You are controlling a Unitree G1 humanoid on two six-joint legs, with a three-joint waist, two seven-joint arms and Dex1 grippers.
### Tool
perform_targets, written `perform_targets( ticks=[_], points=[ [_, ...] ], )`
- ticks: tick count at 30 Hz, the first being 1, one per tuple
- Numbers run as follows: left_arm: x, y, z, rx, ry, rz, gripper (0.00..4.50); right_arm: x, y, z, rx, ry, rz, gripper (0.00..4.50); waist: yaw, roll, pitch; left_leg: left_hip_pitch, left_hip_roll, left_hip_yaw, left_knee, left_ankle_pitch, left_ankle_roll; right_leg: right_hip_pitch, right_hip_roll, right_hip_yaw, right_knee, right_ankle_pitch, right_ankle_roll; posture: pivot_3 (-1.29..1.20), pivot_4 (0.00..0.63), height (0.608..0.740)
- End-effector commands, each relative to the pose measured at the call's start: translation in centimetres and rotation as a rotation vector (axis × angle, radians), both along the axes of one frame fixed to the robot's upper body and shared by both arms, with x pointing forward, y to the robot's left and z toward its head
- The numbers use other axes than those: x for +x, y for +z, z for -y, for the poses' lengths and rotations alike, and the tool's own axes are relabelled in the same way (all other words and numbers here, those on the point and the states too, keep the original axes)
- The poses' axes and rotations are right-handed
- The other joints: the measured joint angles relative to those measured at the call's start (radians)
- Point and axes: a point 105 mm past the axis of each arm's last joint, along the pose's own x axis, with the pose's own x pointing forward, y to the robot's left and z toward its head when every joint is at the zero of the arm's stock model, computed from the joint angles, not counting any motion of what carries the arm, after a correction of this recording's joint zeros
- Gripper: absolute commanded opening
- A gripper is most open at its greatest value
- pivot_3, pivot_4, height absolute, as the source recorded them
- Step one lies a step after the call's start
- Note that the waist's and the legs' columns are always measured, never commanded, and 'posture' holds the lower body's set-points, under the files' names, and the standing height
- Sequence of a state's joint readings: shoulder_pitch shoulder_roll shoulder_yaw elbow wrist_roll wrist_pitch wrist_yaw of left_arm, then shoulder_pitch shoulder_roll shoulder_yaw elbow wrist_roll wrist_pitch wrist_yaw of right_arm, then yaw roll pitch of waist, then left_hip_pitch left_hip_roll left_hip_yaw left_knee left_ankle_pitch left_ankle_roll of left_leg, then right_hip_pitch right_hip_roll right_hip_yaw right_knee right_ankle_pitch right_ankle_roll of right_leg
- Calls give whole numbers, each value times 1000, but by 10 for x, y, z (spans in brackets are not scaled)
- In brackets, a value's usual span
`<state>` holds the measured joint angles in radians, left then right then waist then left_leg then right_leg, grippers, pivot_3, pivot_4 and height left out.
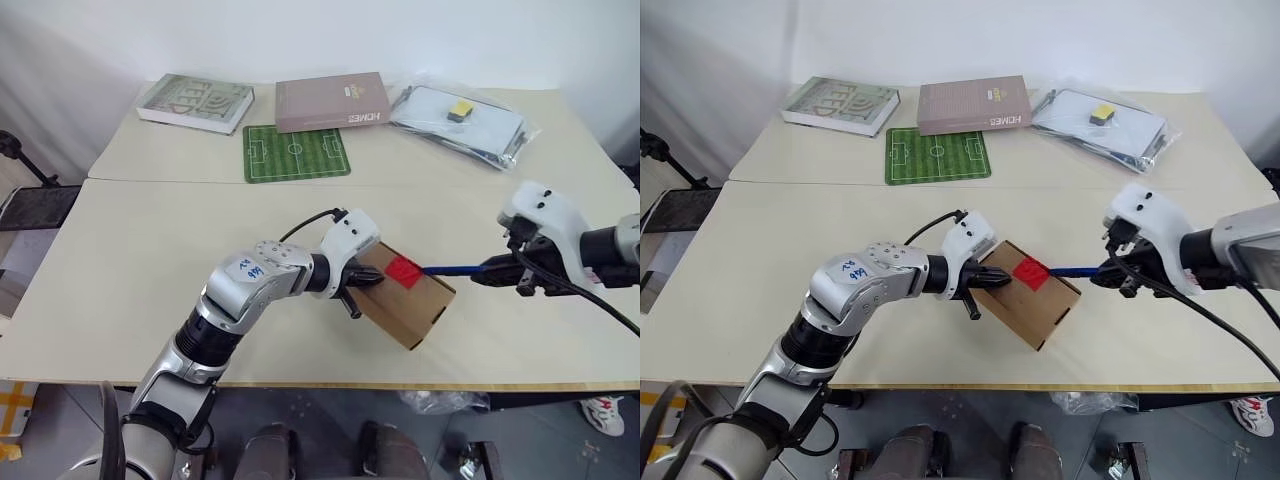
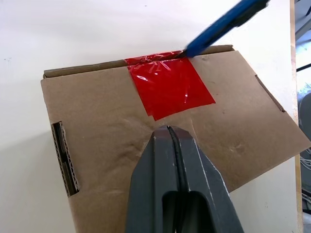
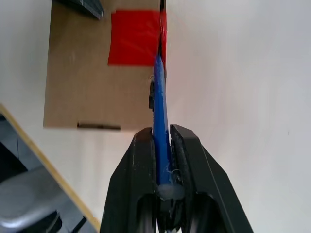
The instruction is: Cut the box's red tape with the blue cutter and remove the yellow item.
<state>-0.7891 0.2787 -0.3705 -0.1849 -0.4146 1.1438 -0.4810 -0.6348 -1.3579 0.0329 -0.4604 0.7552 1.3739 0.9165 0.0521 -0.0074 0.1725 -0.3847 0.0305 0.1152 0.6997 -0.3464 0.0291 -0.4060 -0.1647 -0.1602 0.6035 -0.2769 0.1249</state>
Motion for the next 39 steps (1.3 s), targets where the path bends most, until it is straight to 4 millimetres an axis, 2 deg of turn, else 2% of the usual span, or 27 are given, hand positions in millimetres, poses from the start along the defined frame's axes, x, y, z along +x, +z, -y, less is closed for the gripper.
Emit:
perform_targets(
  ticks=[1,3,7,12,15,17,19,21,24,27,31,34,36,39],
  points=[
    [3,-37,-13,113,69,-105,0,-5,7,4,-5,11,5,162,-1,0,0,0,0,0,0,0,0,0,0,0,0,0,0,0,150,740],
    [3,-38,-13,114,70,-103,0,-5,15,7,2,14,45,162,0,0,0,0,0,0,0,0,0,0,0,0,0,0,0,0,150,740],
    [5,-38,-13,115,71,-101,0,-3,46,7,157,-7,155,162,-1,0,0,0,0,1,0,0,0,0,0,1,0,1,1,0,150,740],
    [5,-39,-13,121,58,-101,0,-2,83,21,371,-43,338,162,-1,0,0,0,0,1,0,0,1,0,0,1,0,2,0,0,150,740],
    [5,-37,-11,121,44,-94,0,9,91,36,502,-100,479,162,-1,0,-1,1,0,1,1,1,1,1,0,1,0,2,0,0,150,740],
    [6,-36,-9,120,42,-91,0,19,81,50,557,-164,543,162,1,-2,-1,1,-1,1,1,1,1,2,0,0,0,2,0,0,150,740],
    [8,-34,-9,118,41,-83,0,37,34,78,552,-319,539,162,2,-3,-2,4,-1,1,1,1,1,5,0,0,-1,2,1,0,150,740],
    [9,-33,-9,114,41,-74,0,44,1,93,573,-415,528,162,1,-2,-1,9,-2,3,-1,1,1,13,1,-2,-5,2,1,0,150,740],
    [11,-30,-9,101,46,-63,0,51,-28,102,691,-502,505,162,-6,4,-2,11,-2,3,-2,1,1,13,0,1,-4,3,2,0,150,740],
    [13,-23,-10,71,59,-49,0,59,-63,109,705,-589,437,162,-8,9,-2,13,-2,4,-2,1,2,13,0,3,-2,3,2,0,150,740],
    [16,-12,-11,25,72,-28,0,67,-84,113,722,-655,393,162,-19,9,-2,14,0,4,-2,1,2,13,0,4,-1,3,2,0,150,740],
    [15,4,-9,-48,74,-33,0,71,-92,119,711,-713,358,1133,-28,9,-2,14,0,3,-2,1,2,13,0,3,-1,3,2,0,150,740],
    [15,17,-10,-87,76,-31,0,69,-84,123,707,-708,388,1817,-30,10,-1,13,0,3,-2,1,2,12,0,3,-2,3,2,0,150,740],
    [14,24,-13,-92,79,-23,0,65,-78,127,680,-696,401,2836,-30,12,1,13,0,4,-3,1,2,12,0,3,-2,3,2,0,150,740]
  ],
)
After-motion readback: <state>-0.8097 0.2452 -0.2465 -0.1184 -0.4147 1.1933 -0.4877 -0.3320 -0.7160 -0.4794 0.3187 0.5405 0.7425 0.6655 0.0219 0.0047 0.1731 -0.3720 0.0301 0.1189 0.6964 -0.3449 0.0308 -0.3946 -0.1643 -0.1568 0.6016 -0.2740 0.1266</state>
